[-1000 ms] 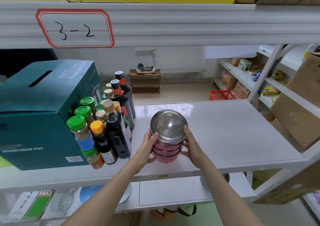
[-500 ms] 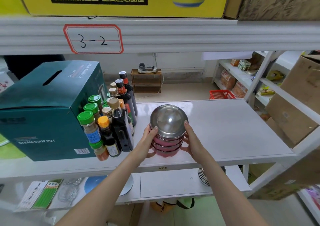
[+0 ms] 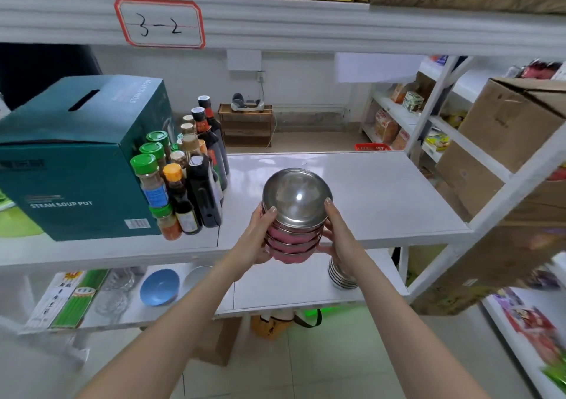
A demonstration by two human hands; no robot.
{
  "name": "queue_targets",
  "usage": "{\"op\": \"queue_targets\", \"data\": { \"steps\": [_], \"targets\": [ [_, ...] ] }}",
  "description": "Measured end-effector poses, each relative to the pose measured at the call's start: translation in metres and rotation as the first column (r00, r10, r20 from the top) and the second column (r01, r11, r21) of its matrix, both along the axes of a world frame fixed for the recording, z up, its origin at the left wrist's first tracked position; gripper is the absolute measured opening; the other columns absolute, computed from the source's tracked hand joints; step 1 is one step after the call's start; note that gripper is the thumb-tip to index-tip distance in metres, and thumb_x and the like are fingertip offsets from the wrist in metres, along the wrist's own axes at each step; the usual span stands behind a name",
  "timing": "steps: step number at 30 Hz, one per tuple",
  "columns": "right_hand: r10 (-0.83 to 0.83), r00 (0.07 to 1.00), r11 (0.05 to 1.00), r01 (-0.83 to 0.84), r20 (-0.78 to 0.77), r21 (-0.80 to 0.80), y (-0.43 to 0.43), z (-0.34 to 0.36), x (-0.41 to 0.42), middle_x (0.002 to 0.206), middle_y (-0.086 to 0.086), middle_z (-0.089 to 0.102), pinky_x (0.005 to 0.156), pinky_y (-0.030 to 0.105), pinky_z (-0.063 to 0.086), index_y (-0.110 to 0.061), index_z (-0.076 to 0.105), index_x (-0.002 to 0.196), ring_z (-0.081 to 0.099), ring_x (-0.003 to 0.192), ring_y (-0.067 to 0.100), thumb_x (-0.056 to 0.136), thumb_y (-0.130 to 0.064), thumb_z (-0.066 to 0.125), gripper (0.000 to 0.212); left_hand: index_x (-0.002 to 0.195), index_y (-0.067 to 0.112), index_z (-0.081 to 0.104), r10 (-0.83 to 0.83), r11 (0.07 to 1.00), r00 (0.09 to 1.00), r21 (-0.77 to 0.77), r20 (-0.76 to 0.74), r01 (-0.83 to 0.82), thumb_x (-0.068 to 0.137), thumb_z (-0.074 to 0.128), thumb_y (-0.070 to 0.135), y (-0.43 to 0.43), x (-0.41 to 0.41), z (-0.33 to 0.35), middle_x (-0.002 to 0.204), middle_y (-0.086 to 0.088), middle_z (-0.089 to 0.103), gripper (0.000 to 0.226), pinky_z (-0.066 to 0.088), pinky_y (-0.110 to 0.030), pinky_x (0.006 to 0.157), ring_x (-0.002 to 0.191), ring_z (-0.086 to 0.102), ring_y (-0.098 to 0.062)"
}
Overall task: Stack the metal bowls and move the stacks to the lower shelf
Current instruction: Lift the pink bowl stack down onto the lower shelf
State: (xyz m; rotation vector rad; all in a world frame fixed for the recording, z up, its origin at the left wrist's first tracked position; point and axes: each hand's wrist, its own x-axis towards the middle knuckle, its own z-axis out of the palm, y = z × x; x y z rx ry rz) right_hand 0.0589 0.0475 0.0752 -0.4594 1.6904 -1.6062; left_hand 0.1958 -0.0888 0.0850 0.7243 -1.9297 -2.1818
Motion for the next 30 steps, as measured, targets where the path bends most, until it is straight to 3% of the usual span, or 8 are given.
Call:
{"op": "queue_targets", "data": {
  "steps": [2,4,11,15,19,25,28,30],
  "targets": [
    [0.000,1.000,1.000,0.000,0.013,0.011,0.014,-0.003,-0.003,0.123,-0.015,0.062,0.074,0.028,0.056,-0.056,0.057,0.104,0.060,0.109,0.005,0.064,-0.082,0.049,0.049,0.132,0.052,0.036,0.011,1.000,1.000,0.001,0.012,-0.011,0.074,0.045,0.078,0.014,-0.001,-0.003,0.120,0.024,0.057,0.064,0.056,-0.036,0.087,0.106,0.062,-0.010],
    [0.013,1.000,1.000,-0.013,0.019,0.017,0.028,-0.008,-0.008,0.122,-0.015,0.062,0.087,0.036,0.054,-0.054,0.057,0.109,0.060,0.110,0.007,0.060,-0.085,0.050,0.057,0.135,0.050,0.033,0.027,1.000,0.999,0.009,0.021,-0.027,0.077,0.044,0.077,0.029,-0.004,-0.009,0.129,0.019,0.051,0.065,0.049,-0.046,0.098,0.116,0.055,-0.015],
    [0.101,0.992,0.994,-0.103,0.076,0.028,0.080,-0.028,-0.032,0.136,-0.002,0.056,0.101,0.047,0.046,-0.031,0.051,0.135,0.053,0.125,0.018,0.060,-0.085,0.056,0.093,0.132,0.053,0.036,0.131,0.989,0.991,0.069,0.020,-0.132,0.066,0.049,0.081,0.097,-0.014,-0.031,0.128,0.022,0.049,0.074,0.049,-0.045,0.098,0.113,0.054,-0.010],
    [0.115,0.988,0.992,-0.119,0.099,0.035,0.109,-0.048,-0.039,0.136,-0.004,0.056,0.103,0.047,0.046,-0.032,0.052,0.133,0.054,0.122,0.015,0.060,-0.081,0.057,0.088,0.120,0.066,0.039,0.148,0.981,0.988,0.121,0.031,-0.151,0.063,0.050,0.081,0.129,-0.017,-0.048,0.126,0.027,0.049,0.061,0.050,-0.040,0.094,0.114,0.054,-0.009],
    [0.083,0.983,0.995,-0.091,0.164,0.045,0.126,-0.087,-0.041,0.141,0.001,0.052,0.107,0.051,0.042,-0.031,0.050,0.136,0.049,0.129,0.020,0.065,-0.075,0.055,0.084,0.124,0.063,0.040,0.140,0.980,0.988,0.133,0.061,-0.147,0.063,0.051,0.082,0.145,-0.020,-0.081,0.127,0.024,0.052,0.065,0.054,-0.026,0.075,0.112,0.056,-0.008],
    [0.074,0.977,0.997,-0.075,0.200,0.000,0.129,-0.165,-0.044,0.140,-0.002,0.055,0.102,0.055,0.046,-0.032,0.052,0.136,0.051,0.128,0.018,0.076,-0.069,0.050,0.070,0.118,0.064,0.047,0.129,0.978,0.987,0.155,0.092,-0.143,0.074,0.052,0.074,0.143,-0.031,-0.153,0.111,0.032,0.062,0.046,0.056,-0.022,0.075,0.113,0.056,-0.006],
    [0.062,0.972,0.998,-0.063,0.227,-0.006,0.117,-0.208,-0.052,0.143,-0.004,0.051,0.105,0.056,0.043,-0.032,0.050,0.138,0.045,0.133,0.018,0.074,-0.070,0.053,0.075,0.122,0.063,0.046,0.157,0.971,0.981,0.164,0.110,-0.174,0.067,0.055,0.082,0.132,-0.041,-0.197,0.120,0.027,0.060,0.059,0.054,-0.021,0.068,0.114,0.057,-0.017],
    [0.063,0.969,0.998,-0.062,0.238,-0.013,0.108,-0.235,-0.059,0.141,-0.007,0.053,0.102,0.054,0.046,-0.035,0.053,0.135,0.047,0.131,0.015,0.069,-0.073,0.055,0.075,0.119,0.064,0.048,0.187,0.965,0.976,0.165,0.114,-0.204,0.059,0.056,0.086,0.122,-0.051,-0.228,0.113,0.031,0.062,0.065,0.055,-0.021,0.067,0.113,0.058,-0.010]
  ]
}}
